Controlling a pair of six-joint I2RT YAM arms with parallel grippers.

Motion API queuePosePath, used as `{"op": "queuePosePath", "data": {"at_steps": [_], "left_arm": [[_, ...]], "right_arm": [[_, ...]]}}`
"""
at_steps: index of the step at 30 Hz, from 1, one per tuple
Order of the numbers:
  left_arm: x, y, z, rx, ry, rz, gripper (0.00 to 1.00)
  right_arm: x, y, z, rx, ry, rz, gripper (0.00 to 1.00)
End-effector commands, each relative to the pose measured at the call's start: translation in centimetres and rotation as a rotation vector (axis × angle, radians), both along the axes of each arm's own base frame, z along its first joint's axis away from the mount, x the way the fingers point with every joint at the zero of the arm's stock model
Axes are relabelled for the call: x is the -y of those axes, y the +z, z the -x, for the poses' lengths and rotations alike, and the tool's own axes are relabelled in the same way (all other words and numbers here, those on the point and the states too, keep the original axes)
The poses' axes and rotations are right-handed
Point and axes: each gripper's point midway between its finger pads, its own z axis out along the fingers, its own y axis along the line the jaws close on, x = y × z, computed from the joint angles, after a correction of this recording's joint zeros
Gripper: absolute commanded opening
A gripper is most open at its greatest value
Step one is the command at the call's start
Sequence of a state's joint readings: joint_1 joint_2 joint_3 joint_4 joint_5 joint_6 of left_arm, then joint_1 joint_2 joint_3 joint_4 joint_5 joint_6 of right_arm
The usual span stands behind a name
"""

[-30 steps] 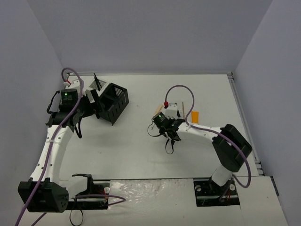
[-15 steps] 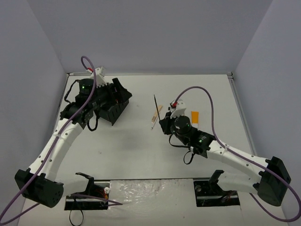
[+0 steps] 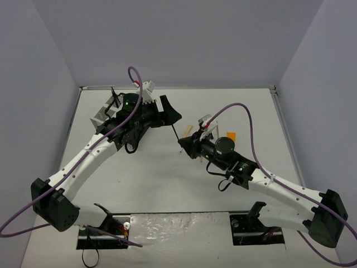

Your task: Organize the makeup

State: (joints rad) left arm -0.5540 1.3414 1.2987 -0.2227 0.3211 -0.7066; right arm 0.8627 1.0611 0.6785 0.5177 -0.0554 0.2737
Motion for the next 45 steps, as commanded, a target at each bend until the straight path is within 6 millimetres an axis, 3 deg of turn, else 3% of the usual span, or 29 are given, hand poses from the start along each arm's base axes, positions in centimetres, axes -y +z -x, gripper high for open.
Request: {"op": "queuePosePath", "data": {"at_steps": [1, 8, 11, 14, 15, 20, 22, 23, 26, 31, 35, 37, 41, 45], "left_arm": [[0.8, 5.7, -0.6, 0.135, 0.011, 0.102, 0.66], [1.0, 5.6, -0.5, 0.138, 0.011, 0.103, 0.18], [1.1, 5.6, -0.6, 0.143, 0.008, 0.100, 0.06], [1.2, 5.3, -0.8, 0.147, 0.007, 0.090, 0.00], [1.2, 5.3, -0.9, 0.152, 0.008, 0.085, 0.00], [-0.2, 5.1, -2.2, 0.207, 0.069, -0.005, 0.00], [-1.9, 5.1, -3.6, 0.251, 0.138, -0.086, 0.00], [-2.7, 4.9, -4.4, 0.270, 0.171, -0.133, 0.00], [-6.2, 5.6, -7.5, 0.335, 0.277, -0.244, 0.00], [-14.3, 7.3, -13.6, 0.412, 0.519, -0.363, 0.00], [-18.5, 8.4, -17.3, 0.488, 0.633, -0.439, 0.00], [-20.1, 7.4, -19.6, 0.486, 0.661, -0.479, 0.00], [-23.3, 8.1, -22.8, 0.530, 0.740, -0.479, 0.00], [-25.2, 6.9, -25.3, 0.531, 0.776, -0.487, 0.00]], "right_arm": [[-1.2, 4.2, 0.0, 0.109, 0.041, -0.100, 0.00], [-1.3, 3.7, -0.5, 0.102, 0.024, -0.093, 0.00], [-1.3, 3.4, -0.8, 0.096, 0.013, -0.088, 0.00], [-1.4, 3.6, -1.1, 0.097, 0.001, -0.085, 0.05], [-1.4, 3.5, -1.2, 0.095, -0.001, -0.081, 0.10], [-1.0, 3.5, -2.0, 0.090, -0.047, -0.054, 0.80], [-0.3, 3.3, -2.6, 0.086, -0.093, -0.030, 0.98], [0.1, 3.0, -2.9, 0.082, -0.115, -0.015, 1.00], [1.5, 2.2, -3.6, 0.067, -0.187, 0.037, 1.00], [3.4, 1.1, -3.7, 0.053, -0.246, 0.081, 1.00], [4.5, 0.4, -3.6, 0.049, -0.272, 0.103, 1.00], [5.0, -0.1, -3.5, 0.044, -0.277, 0.114, 1.00], [5.6, -0.6, -3.4, 0.040, -0.285, 0.142, 1.00], [6.2, -1.0, -3.3, 0.037, -0.296, 0.165, 1.00]]}}
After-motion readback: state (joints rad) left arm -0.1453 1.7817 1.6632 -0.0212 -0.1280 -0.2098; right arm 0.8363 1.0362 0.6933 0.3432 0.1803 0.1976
